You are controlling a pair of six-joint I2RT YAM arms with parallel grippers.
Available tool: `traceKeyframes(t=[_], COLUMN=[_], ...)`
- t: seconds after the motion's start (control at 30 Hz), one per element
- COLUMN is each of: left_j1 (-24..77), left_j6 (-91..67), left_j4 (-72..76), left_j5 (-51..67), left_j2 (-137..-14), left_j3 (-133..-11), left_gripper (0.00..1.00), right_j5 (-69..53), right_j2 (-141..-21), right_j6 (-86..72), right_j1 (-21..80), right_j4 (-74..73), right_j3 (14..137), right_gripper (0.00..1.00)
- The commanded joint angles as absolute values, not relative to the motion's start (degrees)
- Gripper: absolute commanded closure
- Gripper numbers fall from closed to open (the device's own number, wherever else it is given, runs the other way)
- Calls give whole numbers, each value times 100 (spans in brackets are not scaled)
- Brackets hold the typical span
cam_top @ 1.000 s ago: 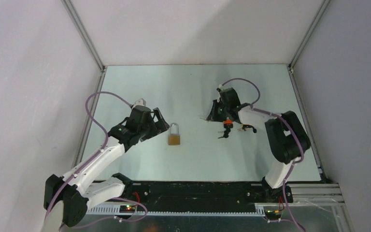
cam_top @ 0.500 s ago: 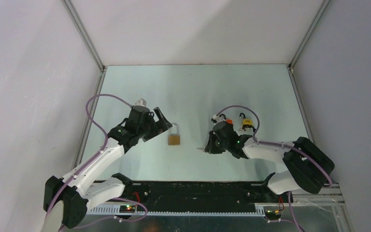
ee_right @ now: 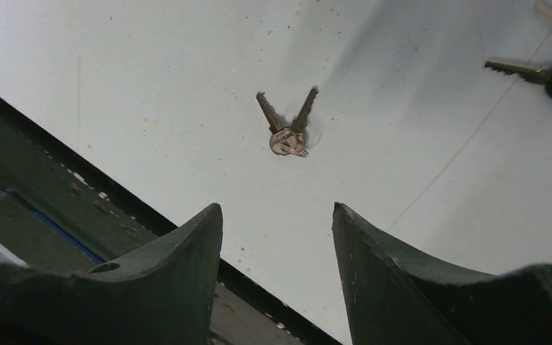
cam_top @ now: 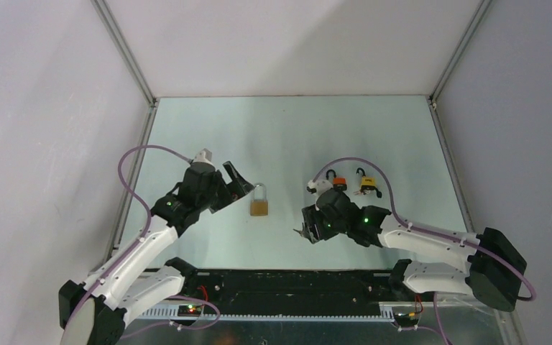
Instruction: Unlock with the key
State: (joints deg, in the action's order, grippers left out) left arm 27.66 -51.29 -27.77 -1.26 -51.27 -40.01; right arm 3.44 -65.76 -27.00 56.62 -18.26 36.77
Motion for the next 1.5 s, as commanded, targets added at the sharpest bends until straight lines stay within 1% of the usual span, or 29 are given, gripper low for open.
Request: traceKeyframes(t=[0.0, 0.17, 0.37, 0.43, 0.67, 0.9, 0.97, 1.07, 1.13, 1.23, 1.3, 1.33, 1.47], left_j1=[2651, 2475, 2463, 2466, 2463, 2465, 2461, 2466, 2462, 2473, 2490, 2493, 2505], left_j6=[-4480, -3972, -3515, -3369, -2922, -3068, -3079, -3132, -3279, -3617, -3783, -3842, -3946], left_j4=[-2919, -3070, -3221, -3239, -3391, -3475, -3469, -3433, -3407, -3297, -3148, -3109, -3077], left_j5=[-107, 417, 764, 953, 1183, 1373, 1346, 1283, 1135, 1088, 1077, 1075, 955], left_j2=[-5053, -5049, -4761, -4607, -4223, -4154, -4218, -4344, -4462, -4584, -4618, -4638, -4655], left_j3=[-4311, -4397, -4146, -4102, -4070, -4092, -4110, -4165, -4192, -4094, -3971, -3950, -3890], left_gripper=[3, 3, 3, 3, 3, 4, 4, 3, 3, 3, 3, 4, 4], right_j5=[376, 74, -286, -187, -60, 83, 214, 189, 132, 106, -18, -125, -131], right_j2=[-6844, -7667, -8495, -8741, -9536, -10108, -10178, -10254, -10233, -9941, -9788, -9754, -9736], right_j6=[-1681, -1470, -1314, -1369, -1525, -1310, -1204, -1026, -865, -727, -733, -726, -657], right_j1=[5585, 5475, 5383, 5387, 5454, 5415, 5399, 5370, 5367, 5357, 5327, 5322, 5339], right_j4=[-2710, -3173, -3524, -3655, -3443, -3610, -3661, -3780, -3955, -4006, -3909, -3906, -3879], right_j3=[4329, 5132, 5586, 5808, 5999, 6365, 6400, 6394, 6388, 6193, 6039, 6012, 5935], right_gripper=[39, 40, 42, 44, 46, 50, 54, 62, 64, 63, 61, 59, 58])
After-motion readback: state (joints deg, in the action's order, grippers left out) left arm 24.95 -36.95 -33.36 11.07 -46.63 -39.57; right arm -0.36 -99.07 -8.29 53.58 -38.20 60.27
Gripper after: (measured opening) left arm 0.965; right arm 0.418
